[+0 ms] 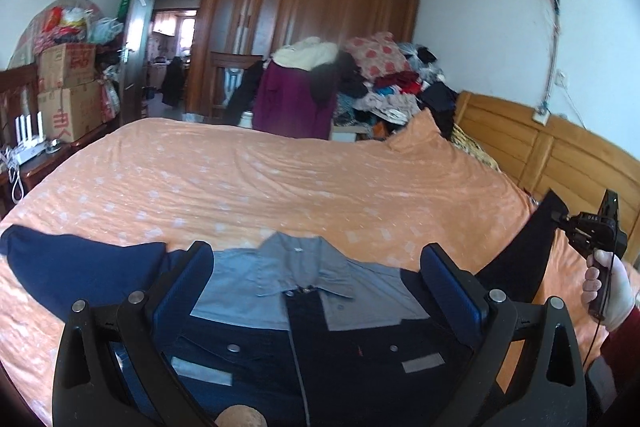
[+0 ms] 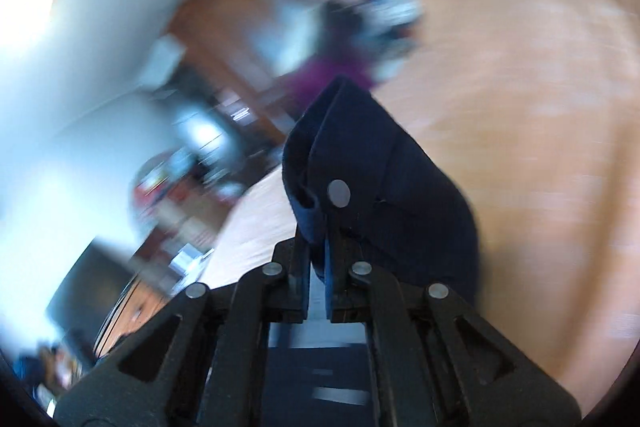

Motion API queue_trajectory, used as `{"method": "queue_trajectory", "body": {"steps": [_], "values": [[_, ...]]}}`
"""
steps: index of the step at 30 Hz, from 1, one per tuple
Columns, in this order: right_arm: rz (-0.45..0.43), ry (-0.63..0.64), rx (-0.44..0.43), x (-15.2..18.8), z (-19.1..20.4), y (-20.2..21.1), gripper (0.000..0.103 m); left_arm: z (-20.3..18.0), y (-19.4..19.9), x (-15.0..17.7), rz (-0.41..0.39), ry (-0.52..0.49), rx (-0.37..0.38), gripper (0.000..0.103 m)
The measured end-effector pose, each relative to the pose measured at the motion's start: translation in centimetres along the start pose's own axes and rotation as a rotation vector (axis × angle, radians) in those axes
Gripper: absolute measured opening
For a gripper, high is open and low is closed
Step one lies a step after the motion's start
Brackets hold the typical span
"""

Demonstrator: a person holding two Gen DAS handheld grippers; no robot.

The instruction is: Fold small clothes

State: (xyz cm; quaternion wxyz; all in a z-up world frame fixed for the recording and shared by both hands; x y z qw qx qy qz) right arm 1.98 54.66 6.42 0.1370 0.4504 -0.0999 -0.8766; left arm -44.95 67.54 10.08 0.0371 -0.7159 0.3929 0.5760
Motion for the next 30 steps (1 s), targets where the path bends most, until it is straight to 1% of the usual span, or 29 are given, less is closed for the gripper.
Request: {"method": "queue_trajectory", "body": {"steps": [1, 2, 4, 5, 6, 7, 9, 10, 11, 12, 13, 15, 17, 18, 20, 22, 23, 25, 27, 29, 30], "values": [[0.027, 0.019, -0.059, 0.4, 2.7, -2.9, 0.004, 0.8, 0.4, -0.3, -0.01, 0.013, -0.005, 0.103], [0.053, 0.035, -0.097, 0.9, 4.7, -5.3, 0.004, 1.8, 0.9, -0.6, -0.023, 0.026, -0.016, 0.103], [0.129, 0.069, -0.164, 3.1, 9.1, -12.0, 0.005, 3.6, 1.7, -1.1, -0.037, 0.045, -0.03, 0.103], [0.164, 0.069, -0.192, 4.3, 10.4, -14.6, 0.005, 4.7, 2.1, -1.3, -0.041, 0.057, -0.04, 0.103], [0.206, 0.075, -0.223, 6.1, 12.1, -17.7, 0.005, 5.5, 2.3, -1.5, -0.042, 0.066, -0.051, 0.103], [0.235, 0.084, -0.245, 7.8, 13.2, -19.8, 0.008, 6.8, 2.7, -1.5, -0.042, 0.08, -0.065, 0.103], [0.344, 0.087, -0.319, 12.3, 15.6, -25.2, 0.013, 8.7, 3.1, -1.4, -0.038, 0.105, -0.088, 0.103], [0.4, 0.093, -0.321, 14.3, 16.1, -26.9, 0.021, 9.5, 3.1, -1.2, -0.033, 0.116, -0.1, 0.103], [0.466, 0.109, -0.293, 16.6, 16.4, -28.8, 0.031, 10.4, 3.0, -1.0, -0.022, 0.126, -0.114, 0.103], [0.506, 0.121, -0.259, 18.3, 16.4, -29.6, 0.031, 11.2, 2.8, -0.7, -0.008, 0.135, -0.126, 0.103], [0.518, 0.116, -0.257, 18.7, 16.1, -29.8, 0.031, 11.9, 2.6, -0.4, 0.004, 0.143, -0.136, 0.103], [0.501, 0.09, -0.27, 19.3, 14.7, -27.6, 0.032, 13.2, 2.5, 0.3, 0.021, 0.157, -0.149, 0.103], [0.464, 0.063, -0.243, 19.1, 11.7, -23.9, 0.04, 14.3, 2.3, 1.1, 0.033, 0.169, -0.158, 0.103], [0.444, 0.046, -0.217, 18.9, 9.8, -22.1, 0.042, 14.6, 2.2, 1.4, 0.039, 0.175, -0.162, 0.103], [0.411, 0.006, -0.124, 17.8, 4.9, -18.3, 0.046, 15.6, 1.7, 2.5, 0.056, 0.193, -0.168, 0.103], [0.407, -0.028, -0.049, 17.4, 0.6, -15.3, 0.046, 15.9, 0.7, 3.5, 0.081, 0.193, -0.177, 0.103], [0.415, -0.036, 0.007, 17.4, -1.8, -13.7, 0.046, 15.9, 0.1, 4.0, 0.097, 0.195, -0.175, 0.103], [0.439, -0.044, 0.097, 17.8, -5.2, -11.0, 0.046, 15.9, -1.0, 4.8, 0.117, 0.193, -0.171, 0.103], [0.433, -0.077, 0.159, 17.9, -8.2, -7.6, 0.046, 15.9, -2.1, 5.5, 0.151, 0.197, -0.166, 0.103], [0.372, -0.173, 0.179, 18.2, -10.8, -3.3, 0.048, 15.8, -2.7, 6.1, 0.167, 0.2, -0.16, 0.103], [0.316, -0.237, 0.191, 18.0, -12.4, -0.6, 0.049, 15.8, -2.8, 6.3, 0.171, 0.201, -0.157, 0.103]]}}
Point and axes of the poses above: each gripper's, at about its wrist camera, not at the fingertips, and y roughly against the way its jaws point, z to its left, x to its underside, the point moved 2 cm from there along -y, roughly the way its jaws point, and after that the axes turned 8 degrees about y, right-handed, at the moved point
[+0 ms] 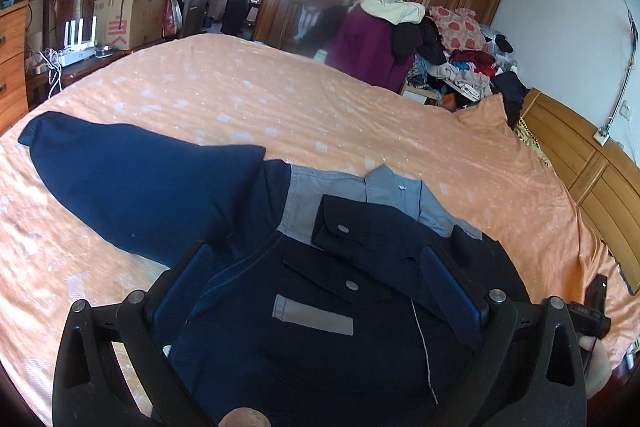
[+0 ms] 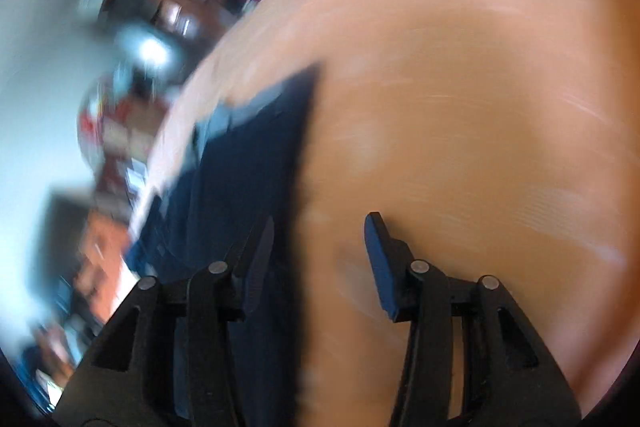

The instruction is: Fold small clothes

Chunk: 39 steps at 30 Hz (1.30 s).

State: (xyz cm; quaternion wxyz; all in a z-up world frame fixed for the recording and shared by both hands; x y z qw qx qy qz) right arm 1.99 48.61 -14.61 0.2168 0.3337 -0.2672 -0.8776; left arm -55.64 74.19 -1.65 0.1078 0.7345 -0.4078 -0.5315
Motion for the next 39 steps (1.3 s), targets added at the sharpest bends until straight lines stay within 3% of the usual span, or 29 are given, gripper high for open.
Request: {"method": "queue_trajectory", "body": {"steps": [4, 6, 7, 8, 9, 10, 12, 13, 16, 17, 18, 20, 22, 24, 25, 26, 28, 29, 31, 32, 33, 34, 36, 39], "values": [[-0.227, -0.243, 0.052, 1.6, -7.5, 7.5, 0.045, 0.2, -1.4, 1.3, 0.052, 0.019, 0.001, 0.103], [-0.258, -0.248, 0.151, 1.4, -7.2, 8.6, 0.046, -0.3, -1.6, 1.8, 0.065, 0.018, 0.013, 0.103], [-0.276, -0.251, 0.246, 1.1, -7.0, 9.2, 0.046, -0.8, -1.7, 1.9, 0.067, 0.009, 0.018, 0.103], [-0.297, -0.315, 0.291, 1.1, -7.3, 10.0, 0.047, -1.3, -1.6, 2.1, 0.067, -0.001, 0.022, 0.103], [-0.302, -0.352, 0.263, 0.9, -7.1, 10.3, 0.05, -1.9, -1.5, 2.2, 0.067, -0.011, 0.029, 0.103], [-0.288, -0.345, 0.25, 0.3, -6.3, 10.7, 0.052, -2.3, -1.4, 2.2, 0.067, -0.016, 0.036, 0.103], [-0.284, -0.203, 0.246, -1.9, -3.0, 12.6, 0.052, -2.9, -1.1, 2.0, 0.059, -0.029, 0.048, 0.103], [-0.291, -0.106, 0.277, -3.5, -1.6, 14.9, 0.052, -3.2, -0.9, 1.8, 0.051, -0.036, 0.051, 0.103], [-0.277, 0.009, 0.399, -6.6, -2.4, 19.2, 0.059, -3.4, -0.2, 1.5, 0.034, -0.036, 0.058, 0.103], [-0.234, 0.022, 0.511, -7.6, -4.5, 20.4, 0.061, -3.3, -0.1, 1.5, 0.033, -0.035, 0.056, 0.103], [-0.128, 0.061, 0.622, -8.5, -7.0, 20.6, 0.061, -3.3, -0.1, 1.5, 0.033, -0.034, 0.055, 0.103], [0.124, 0.138, 0.729, -9.0, -10.5, 18.8, 0.059, -3.4, -0.2, 2.0, 0.044, -0.029, 0.052, 0.103], [0.282, 0.245, 0.719, -9.1, -11.0, 16.8, 0.059, -3.7, -0.5, 2.4, 0.062, -0.03, 0.055, 0.103], [0.33, 0.299, 0.657, -9.4, -10.1, 15.3, 0.06, -4.5, -0.6, 2.8, 0.07, -0.048, 0.057, 0.103], [0.347, 0.331, 0.644, -9.7, -9.7, 14.1, 0.067, -5.1, -0.7, 3.0, 0.072, -0.059, 0.058, 0.103], [0.358, 0.35, 0.648, -9.7, -9.6, 13.2, 0.073, -5.4, -0.8, 3.1, 0.074, -0.063, 0.062, 0.103], [0.419, 0.377, 0.69, -9.4, -11.0, 11.3, 0.072, -6.2, -1.2, 3.3, 0.08, -0.059, 0.072, 0.103], [0.486, 0.357, 0.695, -9.6, -12.0, 10.0, 0.066, -6.5, -1.3, 3.4, 0.083, -0.057, 0.076, 0.103], [0.51, 0.354, 0.692, -9.4, -12.9, 9.7, 0.058, -7.5, -1.4, 3.4, 0.084, -0.059, 0.092, 0.103], [0.521, 0.337, 0.694, -9.5, -13.1, 9.5, 0.034, -8.0, -1.3, 3.5, 0.079, -0.067, 0.098, 0.103], [0.522, 0.332, 0.69, -9.5, -13.2, 9.5, 0.021, -8.4, -1.2, 3.5, 0.077, -0.073, 0.102, 0.103], [0.525, 0.337, 0.686, -9.5, -12.9, 9.7, 0.001, -8.8, -1.2, 3.5, 0.077, -0.081, 0.108, 0.103], [0.541, 0.363, 0.718, -9.0, -12.8, 10.5, 0.0, -9.2, -1.2, 3.6, 0.081, -0.083, 0.114, 0.103], [0.635, 0.391, 0.843, -7.9, -13.1, 12.3, 0.0, -9.3, -1.2, 3.5, 0.085, -0.072, 0.122, 0.103]]}}
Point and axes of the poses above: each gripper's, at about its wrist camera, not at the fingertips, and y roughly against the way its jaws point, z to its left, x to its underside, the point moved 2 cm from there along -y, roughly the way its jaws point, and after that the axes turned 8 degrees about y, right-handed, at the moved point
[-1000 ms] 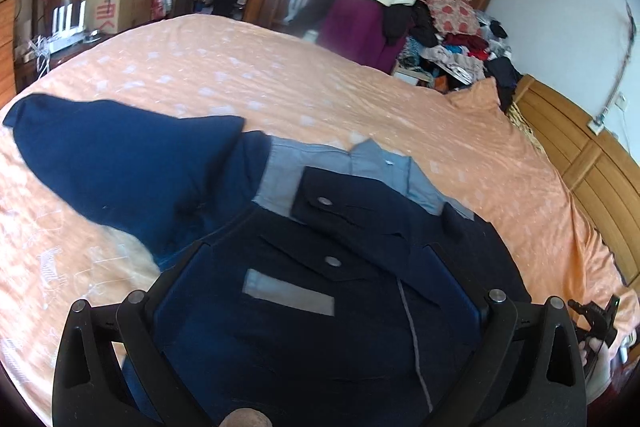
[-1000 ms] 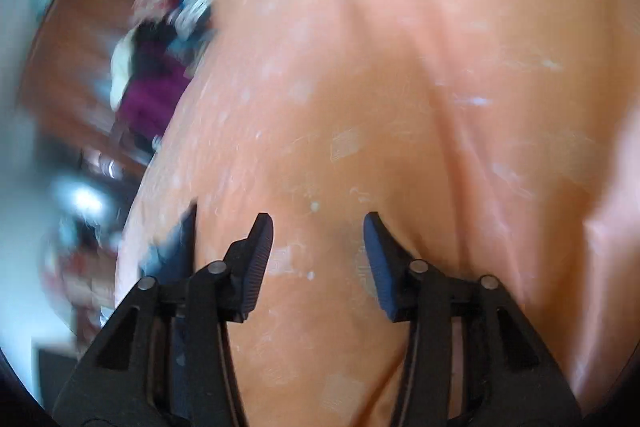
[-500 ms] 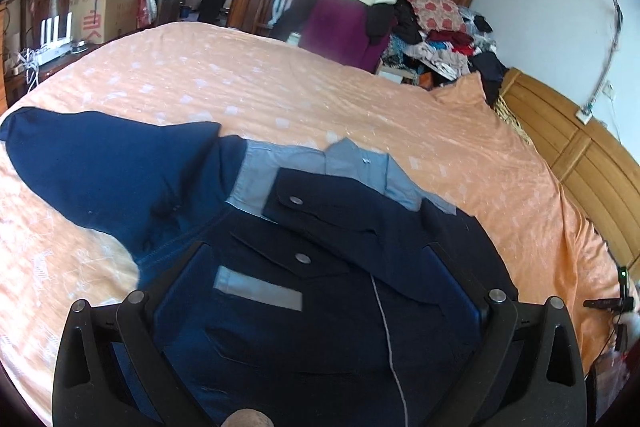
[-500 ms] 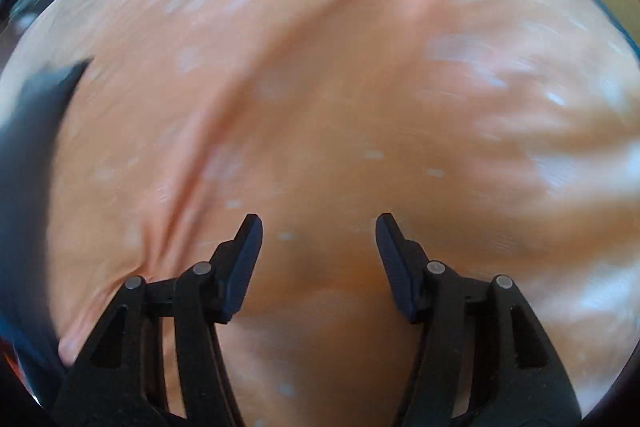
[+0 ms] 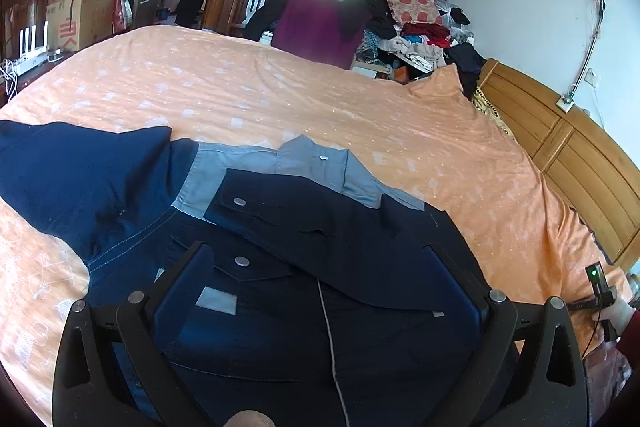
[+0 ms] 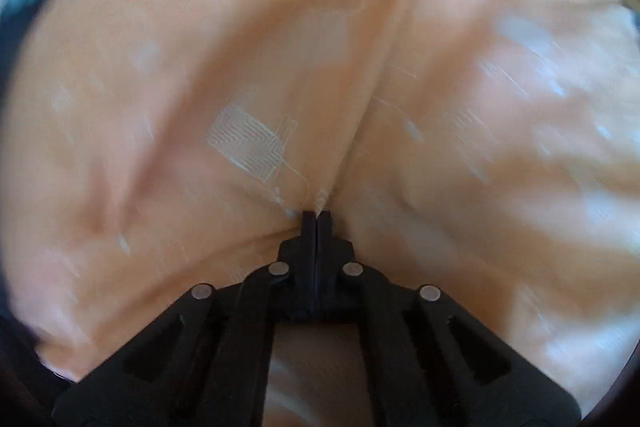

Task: Fold small clothes
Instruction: 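Move the open right tool over the orange sheet beside the jacket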

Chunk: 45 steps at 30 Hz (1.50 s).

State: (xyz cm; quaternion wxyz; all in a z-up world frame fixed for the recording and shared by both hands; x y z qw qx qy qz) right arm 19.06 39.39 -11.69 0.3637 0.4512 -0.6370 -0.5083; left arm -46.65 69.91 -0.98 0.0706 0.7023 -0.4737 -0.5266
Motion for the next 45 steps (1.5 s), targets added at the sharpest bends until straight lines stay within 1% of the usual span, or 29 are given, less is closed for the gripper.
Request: {"method": "queue_trajectory", "body": {"steps": [4, 7, 9, 11, 13, 15, 16, 17, 18, 19, 21, 22, 24, 25, 27, 28, 29, 30, 32, 33, 34, 36, 38, 39, 40, 41, 42, 43, 45], "values": [[0.093, 0.031, 0.075, 3.2, -1.3, 0.7, 0.0, 0.2, 0.7, 0.2, -0.005, -0.009, 0.003, 0.103], [0.117, 0.059, 0.11, 3.3, -1.0, 1.3, 0.0, 1.0, 0.8, 0.4, 0.0, 0.001, -0.006, 0.103], [0.147, 0.083, 0.139, 2.9, 0.1, 0.2, 0.0, 1.9, 1.0, 0.5, -0.002, 0.023, -0.011, 0.103], [0.141, 0.105, 0.187, 2.8, 1.5, -0.6, 0.0, 2.7, 1.2, 0.6, -0.004, 0.036, -0.027, 0.103], [0.107, 0.107, 0.241, 2.2, 1.8, 0.3, 0.003, 3.7, 1.5, 0.7, -0.004, 0.041, -0.052, 0.103], [0.022, 0.088, 0.289, 1.5, 2.4, 3.2, 0.021, 4.9, 2.0, 0.7, -0.008, 0.043, -0.074, 0.103], [-0.038, 0.09, 0.314, 1.1, 3.3, 5.1, 0.038, 5.8, 2.4, 0.6, -0.013, 0.043, -0.094, 0.103], [-0.106, 0.099, 0.338, 0.8, 4.5, 7.0, 0.049, 6.5, 2.7, 0.4, -0.016, 0.045, -0.113, 0.103], [-0.18, 0.11, 0.362, 0.5, 6.1, 9.1, 0.055, 7.8, 3.2, 0.2, -0.025, 0.057, -0.141, 0.103], [-0.235, 0.119, 0.377, 0.0, 7.7, 10.3, 0.069, 9.0, 3.5, 0.0, -0.033, 0.075, -0.16, 0.103], [-0.352, 0.135, 0.364, -0.6, 11.5, 12.7, 0.073, 11.1, 4.0, -0.5, -0.041, 0.119, -0.182, 0.103], [-0.385, 0.139, 0.346, -0.8, 12.8, 13.4, 0.074, 12.3, 4.2, -0.9, -0.049, 0.145, -0.195, 0.103], [-0.416, 0.176, 0.336, -1.3, 14.4, 13.2, 0.085, 13.3, 3.8, -1.8, -0.048, 0.167, -0.186, 0.103], [-0.41, 0.208, 0.358, -1.5, 14.7, 12.3, 0.085, 13.3, 2.9, -2.4, -0.022, 0.165, -0.167, 0.103], [-0.339, 0.263, 0.385, -0.4, 14.7, 10.5, 0.069, 12.5, 0.6, -3.0, 0.058, 0.134, -0.117, 0.103], [-0.29, 0.258, 0.355, -0.3, 13.4, 9.1, 0.039, 12.0, -0.4, -3.3, 0.084, 0.116, -0.103, 0.103], [-0.245, 0.226, 0.318, 0.4, 12.3, 7.9, 0.014, 11.1, -1.7, -3.5, 0.112, 0.095, -0.08, 0.103], [-0.204, 0.192, 0.314, 1.4, 11.3, 6.9, 0.008, 10.4, -2.7, -3.4, 0.133, 0.078, -0.059, 0.103], [-0.06, 0.107, 0.373, 4.3, 6.2, 3.0, 0.007, 9.1, -4.0, -3.3, 0.15, 0.058, -0.045, 0.103], [0.014, 0.054, 0.359, 6.1, 3.6, 1.2, 0.007, 8.6, -4.6, -3.2, 0.154, 0.057, -0.026, 0.103], [0.095, -0.028, 0.283, 8.7, 0.0, -0.8, 0.0, 8.2, -4.8, -2.9, 0.157, 0.064, -0.007, 0.103], [0.012, -0.14, 0.123, 10.6, -2.4, 0.3, 0.0, 7.9, -5.4, -2.1, 0.17, 0.078, 0.01, 0.103], [-0.032, -0.091, 0.189, 9.7, -1.7, 2.4, 0.001, 7.7, -5.9, -1.1, 0.191, 0.077, -0.002, 0.103], [-0.078, -0.066, 0.21, 8.9, -0.9, 3.6, 0.005, 7.5, -6.0, -0.6, 0.199, 0.078, -0.003, 0.103], [-0.123, -0.059, 0.19, 8.2, -0.2, 4.5, 0.013, 7.2, -6.0, -0.3, 0.202, 0.08, -0.001, 0.103], [-0.183, -0.042, 0.137, 7.3, 0.7, 5.3, 0.017, 7.0, -5.9, -0.2, 0.202, 0.078, 0.002, 0.103], [-0.221, -0.012, 0.118, 6.4, 1.3, 5.7, 0.019, 6.5, -5.6, 0.0, 0.199, 0.072, 0.004, 0.103], [-0.242, 0.012, 0.132, 5.7, 1.5, 5.7, 0.026, 6.0, -5.3, 0.1, 0.195, 0.062, 0.006, 0.103], [-0.257, 0.005, 0.161, 4.2, 0.4, 4.5, 0.028, 5.2, -4.9, 0.2, 0.187, 0.039, 0.007, 0.103]]}}
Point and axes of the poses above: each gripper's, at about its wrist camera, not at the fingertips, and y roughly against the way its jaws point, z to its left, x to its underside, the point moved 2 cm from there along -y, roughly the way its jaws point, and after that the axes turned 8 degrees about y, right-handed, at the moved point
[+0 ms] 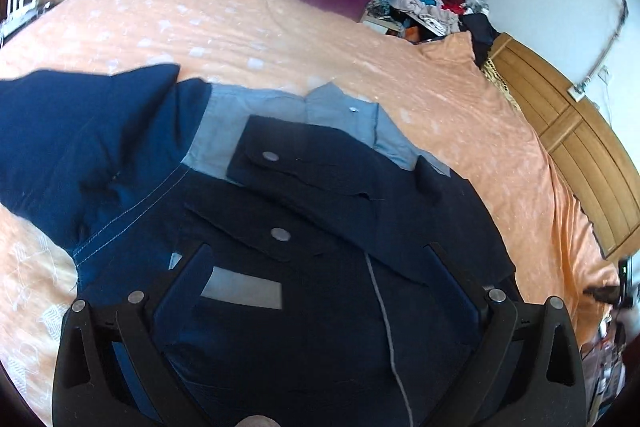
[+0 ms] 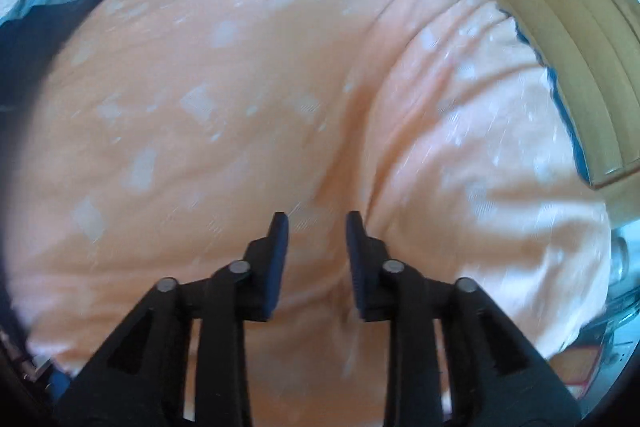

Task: Fold small clothes
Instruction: 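Move the open right tool over the orange sheet beside the jacket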

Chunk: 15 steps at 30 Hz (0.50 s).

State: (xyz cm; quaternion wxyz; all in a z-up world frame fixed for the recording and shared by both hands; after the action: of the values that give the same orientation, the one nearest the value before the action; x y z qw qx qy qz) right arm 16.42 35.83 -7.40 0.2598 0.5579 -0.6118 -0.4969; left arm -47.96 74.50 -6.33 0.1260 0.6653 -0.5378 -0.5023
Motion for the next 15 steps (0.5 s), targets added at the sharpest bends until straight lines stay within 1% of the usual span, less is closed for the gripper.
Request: {"method": "queue_trajectory", "body": {"steps": [2, 3, 4, 5, 6, 7, 8, 9, 10, 11, 12, 13, 14, 15], "values": [[0.013, -0.042, -0.012, -0.6, -1.9, -2.9, 0.028, -0.6, 0.1, -0.2, -0.002, -0.014, 0.0, 0.103], [0.031, -0.046, -0.004, -0.7, -2.7, -4.3, 0.028, -0.8, 0.1, -0.3, -0.002, -0.017, -0.002, 0.103], [0.085, -0.056, 0.028, -0.1, -3.9, -6.8, 0.028, -0.9, 0.0, -0.4, -0.002, -0.022, -0.011, 0.103], [0.143, -0.074, 0.036, 0.6, -4.7, -8.5, 0.028, -0.9, 0.0, -0.5, -0.002, -0.023, -0.02, 0.103], [0.2, -0.11, 0.023, 1.8, -5.6, -10.1, 0.026, -0.9, 0.1, -0.7, -0.004, -0.022, -0.022, 0.103], [0.19, -0.152, -0.012, 2.7, -6.5, -10.6, 0.022, -0.8, 0.3, -0.7, -0.009, -0.017, -0.026, 0.103], [0.186, -0.186, -0.018, 3.1, -7.3, -10.4, 0.01, -0.6, 0.5, -0.8, -0.014, -0.012, -0.033, 0.103], [0.202, -0.189, 0.025, 3.3, -7.8, -10.3, 0.0, -0.3, 0.7, -0.9, -0.019, -0.009, -0.037, 0.103], [0.215, -0.184, 0.054, 3.6, -8.2, -10.2, 0.0, 0.2, 1.0, -0.9, -0.025, -0.001, -0.044, 0.103], [0.209, -0.206, 0.039, 3.9, -8.5, -9.9, 0.0, 0.7, 1.2, -1.0, -0.026, 0.007, -0.051, 0.103], [0.196, -0.218, 0.041, 4.0, -8.6, -9.3, 0.0, 1.3, 1.2, -1.0, -0.024, 0.016, -0.058, 0.103], [0.142, -0.207, 0.057, 3.6, -7.9, -7.5, 0.008, 1.7, 1.2, -0.9, -0.022, 0.023, -0.065, 0.103], [0.084, -0.192, 0.054, 3.2, -7.3, -6.0, 0.018, 2.1, 1.1, -0.8, -0.018, 0.026, -0.069, 0.103], [0.012, -0.183, 0.035, 2.8, -6.2, -3.9, 0.023, 2.4, 1.0, -0.7, -0.012, 0.027, -0.074, 0.103]]}}
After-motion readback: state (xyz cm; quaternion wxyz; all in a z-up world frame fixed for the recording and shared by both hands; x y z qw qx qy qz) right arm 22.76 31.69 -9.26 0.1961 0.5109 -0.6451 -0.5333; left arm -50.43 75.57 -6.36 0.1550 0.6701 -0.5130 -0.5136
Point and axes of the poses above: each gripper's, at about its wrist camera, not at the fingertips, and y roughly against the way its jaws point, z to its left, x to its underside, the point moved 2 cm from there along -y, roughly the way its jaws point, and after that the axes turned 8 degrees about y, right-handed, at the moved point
